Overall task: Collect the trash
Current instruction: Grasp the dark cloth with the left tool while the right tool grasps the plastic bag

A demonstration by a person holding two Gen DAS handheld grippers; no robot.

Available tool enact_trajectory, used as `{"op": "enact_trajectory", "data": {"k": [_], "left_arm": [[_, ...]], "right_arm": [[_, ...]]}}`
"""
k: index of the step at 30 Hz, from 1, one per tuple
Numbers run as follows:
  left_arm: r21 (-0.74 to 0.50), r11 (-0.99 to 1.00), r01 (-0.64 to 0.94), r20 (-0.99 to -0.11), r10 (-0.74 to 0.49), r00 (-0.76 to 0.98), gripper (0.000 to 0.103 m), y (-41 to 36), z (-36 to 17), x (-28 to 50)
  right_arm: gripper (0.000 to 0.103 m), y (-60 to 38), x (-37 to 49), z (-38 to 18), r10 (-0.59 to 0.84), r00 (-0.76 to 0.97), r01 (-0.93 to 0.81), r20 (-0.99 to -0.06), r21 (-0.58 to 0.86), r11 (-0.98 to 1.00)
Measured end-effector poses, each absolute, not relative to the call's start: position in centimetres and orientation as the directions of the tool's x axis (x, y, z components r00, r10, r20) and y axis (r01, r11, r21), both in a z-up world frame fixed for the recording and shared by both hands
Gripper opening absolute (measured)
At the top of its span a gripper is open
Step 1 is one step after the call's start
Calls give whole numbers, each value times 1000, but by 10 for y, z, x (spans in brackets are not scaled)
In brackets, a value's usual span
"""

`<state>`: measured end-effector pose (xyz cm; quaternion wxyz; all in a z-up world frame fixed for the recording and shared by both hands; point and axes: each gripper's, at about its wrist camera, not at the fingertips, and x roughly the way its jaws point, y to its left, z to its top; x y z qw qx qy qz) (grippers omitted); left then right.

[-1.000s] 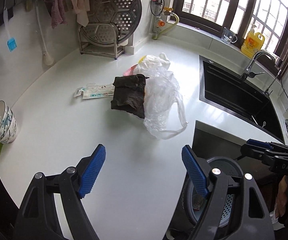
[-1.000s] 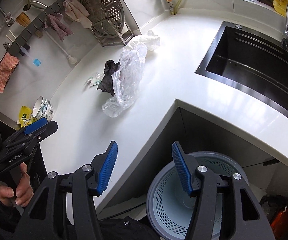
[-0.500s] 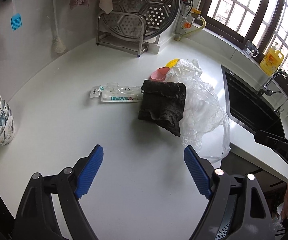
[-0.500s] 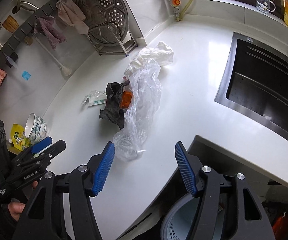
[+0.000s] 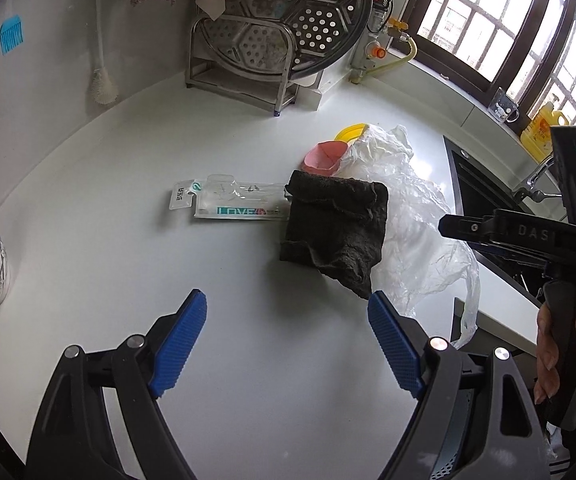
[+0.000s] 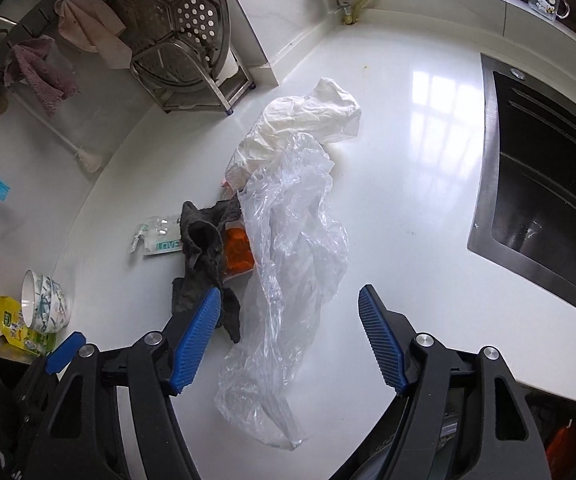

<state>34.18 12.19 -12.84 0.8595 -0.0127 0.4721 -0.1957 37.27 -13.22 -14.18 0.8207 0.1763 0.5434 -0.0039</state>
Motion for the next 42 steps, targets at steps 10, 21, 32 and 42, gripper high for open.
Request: {"op": "enact_trajectory", "data": {"k": [10,21,32,42], "left_arm": [[-226,922,314,-824,-353,443,81,119,-145,350],[-246,896,370,-808,-400,432,81,84,-156,368],[-192,897,398,-806,-375,458,84,57,-164,385],[-158,888,431,-832,-355,427,79,33,-187,407]], "right_arm": [[19,-139,390,-176,218,382,196,-898,309,931],[5,-173,357,-141,236,492,205,-838,374,904],[3,-195,337,-134,216,513,238,-831,380,894],[3,-191,337,-140,249,495,230,-833,402,886]]}}
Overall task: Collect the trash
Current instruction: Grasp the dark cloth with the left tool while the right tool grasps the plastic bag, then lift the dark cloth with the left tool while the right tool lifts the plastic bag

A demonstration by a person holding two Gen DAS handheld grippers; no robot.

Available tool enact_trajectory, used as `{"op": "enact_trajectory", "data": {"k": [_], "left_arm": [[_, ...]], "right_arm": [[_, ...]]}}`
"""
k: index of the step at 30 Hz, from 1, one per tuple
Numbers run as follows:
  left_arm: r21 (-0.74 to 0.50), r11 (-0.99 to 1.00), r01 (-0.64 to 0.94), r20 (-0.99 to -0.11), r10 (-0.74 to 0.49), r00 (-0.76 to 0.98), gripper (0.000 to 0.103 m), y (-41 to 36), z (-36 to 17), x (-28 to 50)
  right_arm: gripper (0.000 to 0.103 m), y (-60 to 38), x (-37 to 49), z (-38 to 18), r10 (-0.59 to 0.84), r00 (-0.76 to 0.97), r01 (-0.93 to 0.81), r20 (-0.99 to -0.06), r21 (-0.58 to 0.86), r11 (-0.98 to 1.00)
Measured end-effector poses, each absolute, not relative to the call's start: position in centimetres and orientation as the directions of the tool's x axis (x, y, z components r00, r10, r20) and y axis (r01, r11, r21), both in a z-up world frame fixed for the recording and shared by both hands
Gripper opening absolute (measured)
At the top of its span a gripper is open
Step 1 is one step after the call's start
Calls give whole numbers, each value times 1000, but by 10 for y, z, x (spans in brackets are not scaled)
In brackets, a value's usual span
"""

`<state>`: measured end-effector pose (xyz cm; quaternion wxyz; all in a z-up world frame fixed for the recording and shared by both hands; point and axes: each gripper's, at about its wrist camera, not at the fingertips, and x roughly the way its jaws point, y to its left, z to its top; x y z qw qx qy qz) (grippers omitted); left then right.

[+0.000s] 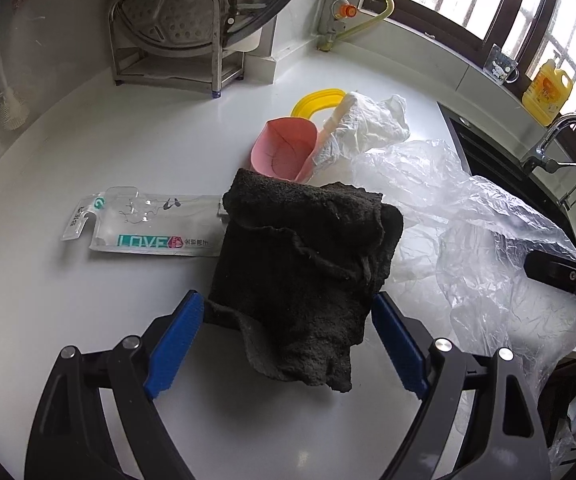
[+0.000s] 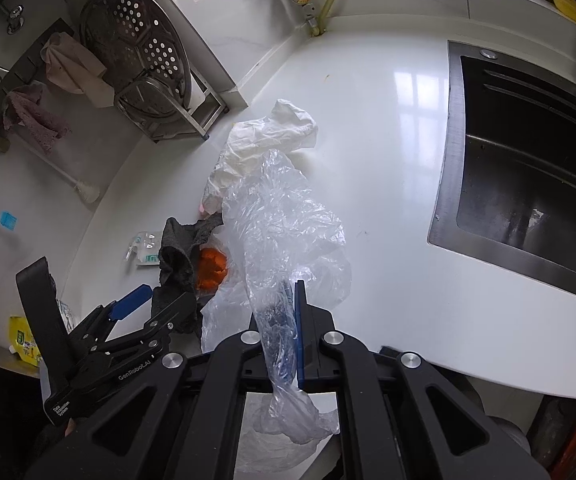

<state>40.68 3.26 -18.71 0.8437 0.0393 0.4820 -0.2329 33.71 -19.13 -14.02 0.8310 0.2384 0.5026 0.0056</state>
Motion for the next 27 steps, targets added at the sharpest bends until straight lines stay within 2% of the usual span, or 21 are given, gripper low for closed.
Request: {"op": "enact_trajectory", "data": {"k": [2,3,4,5,6,8,10,11,19,27], "left_arm": [[-149,888,435,-833,-350,430,67,31,-188,408],[-155,886,436,-832,-355,426,64,31,-188,409],[-165,885,436,-831,-363,422,59,32,-187,410],[-175,884,434,-830,-369,418,54,33,-187,411],[-183,883,433,-829,-375,415,52,34,-187,412],[-199,881,429,-828,-385,408,39,35,-187,415],[-219,876,429,-826,-401,395,20,36,-186,415],[-215,879,426,-826,-397,400,18,37,-184,415],[-205,878,432,-806,-402,435,14,49,-163,405],[-221,884,412,-789,-410,457,14,71,-146,398]], "right_arm": [[4,-192,337,-142,262,487,236,-833,414,879],[9,-194,336,-143,268,489,239,-830,423,874],[26,-196,335,-143,269,493,244,-828,428,870],[49,-197,335,-142,266,501,248,-824,431,868],[54,-199,334,-141,267,509,245,-818,435,866],[55,-198,335,-139,267,510,236,-818,431,871],[56,-196,338,-137,261,505,229,-822,420,878],[58,-194,340,-137,265,505,222,-821,420,880],[72,-181,370,-142,271,475,202,-837,403,893],[71,-176,403,-185,275,361,252,-891,377,891]]}}
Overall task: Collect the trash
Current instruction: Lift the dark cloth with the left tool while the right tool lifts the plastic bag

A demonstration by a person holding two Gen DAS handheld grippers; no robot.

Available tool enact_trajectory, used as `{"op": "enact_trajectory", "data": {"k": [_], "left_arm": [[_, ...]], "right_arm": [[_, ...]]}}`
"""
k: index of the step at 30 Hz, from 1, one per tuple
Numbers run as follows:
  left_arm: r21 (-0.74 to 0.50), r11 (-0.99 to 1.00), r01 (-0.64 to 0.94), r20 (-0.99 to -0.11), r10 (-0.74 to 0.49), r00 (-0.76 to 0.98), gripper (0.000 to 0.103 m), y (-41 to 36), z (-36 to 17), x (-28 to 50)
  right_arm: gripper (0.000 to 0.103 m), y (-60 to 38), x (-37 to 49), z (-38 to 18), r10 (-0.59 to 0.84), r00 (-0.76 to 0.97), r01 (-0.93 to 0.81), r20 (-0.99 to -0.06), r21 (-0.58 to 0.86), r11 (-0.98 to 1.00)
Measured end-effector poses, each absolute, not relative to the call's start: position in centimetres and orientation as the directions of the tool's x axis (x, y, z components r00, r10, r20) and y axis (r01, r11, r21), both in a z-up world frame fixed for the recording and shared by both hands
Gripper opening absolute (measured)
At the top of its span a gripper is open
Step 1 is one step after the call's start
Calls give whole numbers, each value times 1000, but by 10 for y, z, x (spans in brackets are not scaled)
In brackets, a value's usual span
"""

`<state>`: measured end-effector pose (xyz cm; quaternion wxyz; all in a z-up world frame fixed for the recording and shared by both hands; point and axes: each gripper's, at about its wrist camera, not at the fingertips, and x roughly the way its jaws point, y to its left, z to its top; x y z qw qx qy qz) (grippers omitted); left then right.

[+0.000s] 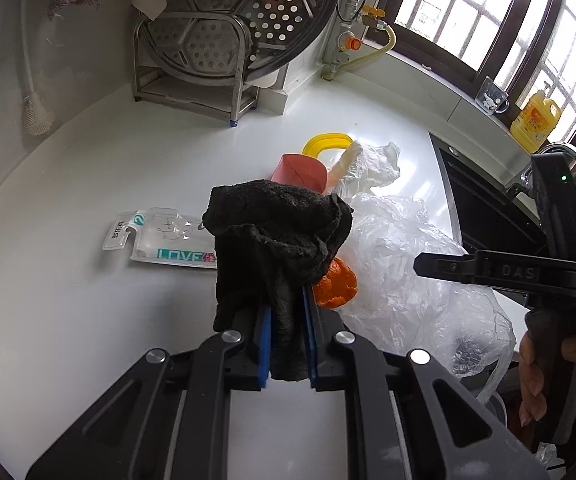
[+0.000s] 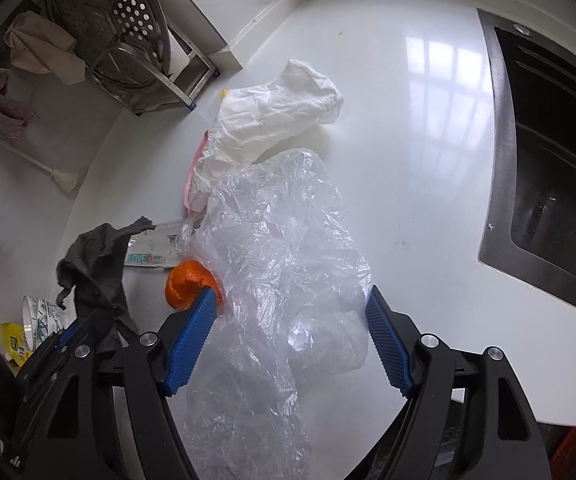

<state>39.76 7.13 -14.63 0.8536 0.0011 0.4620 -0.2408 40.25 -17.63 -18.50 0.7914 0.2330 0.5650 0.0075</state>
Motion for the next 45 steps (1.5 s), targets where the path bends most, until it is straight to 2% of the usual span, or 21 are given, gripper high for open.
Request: {"op": "enact_trajectory", "data": {"k": [1,2,3,4,7,11,24,36,45], "left_arm": [[-222,885,410,-788,-411,459,14,74,-145,396],[-223,885,409,-787,-411,460,14,76,-144,394],[-224,885,409,-787,-411,461,14,78,-143,392],[-224,885,408,-787,-411,460,14,79,-142,391],[-227,886,405,-788,-411,458,14,83,-142,386],[-241,887,394,-786,-416,458,14,89,-141,382],[-259,877,405,-753,-446,484,14,97,-121,369],[-245,883,401,-732,-440,521,14,108,-102,350],[-232,879,416,-713,-445,541,14,104,-84,329]], "right_arm": [[67,-175,404,-188,268,379,246,-886,376,893],[46,-173,405,-190,269,373,241,-888,373,896],[34,-170,406,-193,272,359,236,-893,369,899],[18,-168,406,-194,275,347,231,-897,366,902],[7,-162,401,-185,261,380,192,-887,352,916],[3,-160,390,-156,229,461,159,-857,334,929],[3,-179,361,-74,209,631,136,-748,371,918],[2,-177,349,-29,250,697,76,-672,416,906],[2,-205,307,-7,236,743,82,-626,436,896]]}}
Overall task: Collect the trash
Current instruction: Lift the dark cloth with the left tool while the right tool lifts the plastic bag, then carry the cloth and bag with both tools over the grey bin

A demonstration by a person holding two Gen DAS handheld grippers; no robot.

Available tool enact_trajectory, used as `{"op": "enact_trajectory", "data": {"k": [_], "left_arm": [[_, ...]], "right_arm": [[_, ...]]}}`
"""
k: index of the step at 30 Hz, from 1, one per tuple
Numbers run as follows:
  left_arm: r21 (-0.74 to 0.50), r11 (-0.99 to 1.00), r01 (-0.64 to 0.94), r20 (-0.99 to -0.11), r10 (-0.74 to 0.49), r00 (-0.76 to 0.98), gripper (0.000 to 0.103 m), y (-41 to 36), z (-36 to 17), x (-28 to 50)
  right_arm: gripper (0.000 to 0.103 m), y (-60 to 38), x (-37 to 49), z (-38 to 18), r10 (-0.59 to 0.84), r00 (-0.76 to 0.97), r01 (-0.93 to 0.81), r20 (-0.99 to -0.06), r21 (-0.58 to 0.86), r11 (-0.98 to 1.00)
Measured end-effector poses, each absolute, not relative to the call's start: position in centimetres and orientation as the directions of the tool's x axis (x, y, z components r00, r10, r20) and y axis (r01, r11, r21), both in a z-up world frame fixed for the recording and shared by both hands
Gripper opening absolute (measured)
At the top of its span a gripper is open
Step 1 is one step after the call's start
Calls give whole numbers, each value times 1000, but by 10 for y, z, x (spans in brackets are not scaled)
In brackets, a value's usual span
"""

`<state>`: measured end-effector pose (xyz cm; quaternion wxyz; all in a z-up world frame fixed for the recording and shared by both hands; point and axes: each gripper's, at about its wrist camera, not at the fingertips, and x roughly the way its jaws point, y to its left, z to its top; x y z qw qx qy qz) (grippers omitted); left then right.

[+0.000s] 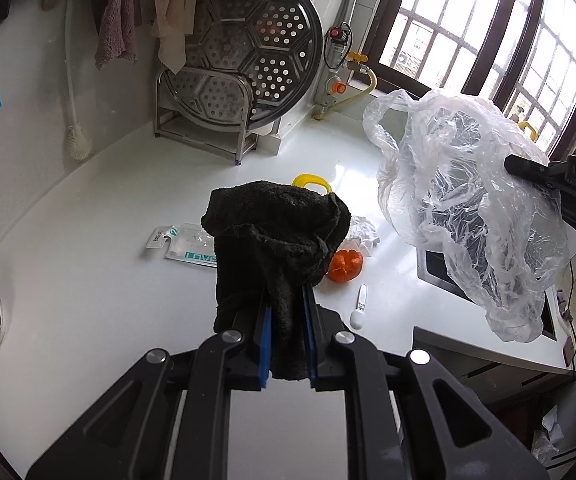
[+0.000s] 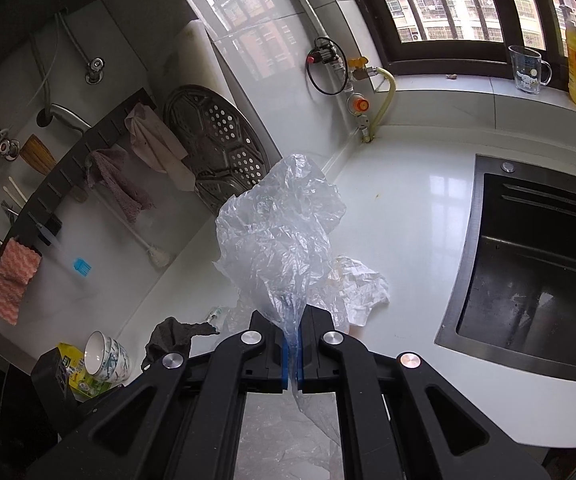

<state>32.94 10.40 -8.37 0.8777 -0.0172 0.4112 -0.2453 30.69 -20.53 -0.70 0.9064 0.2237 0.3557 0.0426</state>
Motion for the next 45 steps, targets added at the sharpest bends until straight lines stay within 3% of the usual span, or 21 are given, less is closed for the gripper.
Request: {"op": "enact_trajectory", "data": {"k": [9,23,37,45], "left_arm": [[-201,854,480,-706,-466,533,14,73,-69,283],[-201,761,616,-739,-531,414,14,-31,-83,186],[-187,727,661,-842,-465,273,14,-99,-169,98],[-186,784,592,-907,-369,203,14,-104,-229,76]], "right_arm": [[2,-253,231,-15,196,742,146,-641,441,886],[2,-310,114,-75,187,636,238,-749,420,876],[2,-316,53,-184,304,448,214,-840,431,876],[3,-317,56,-244,361,336,213,-870,443,871]]}}
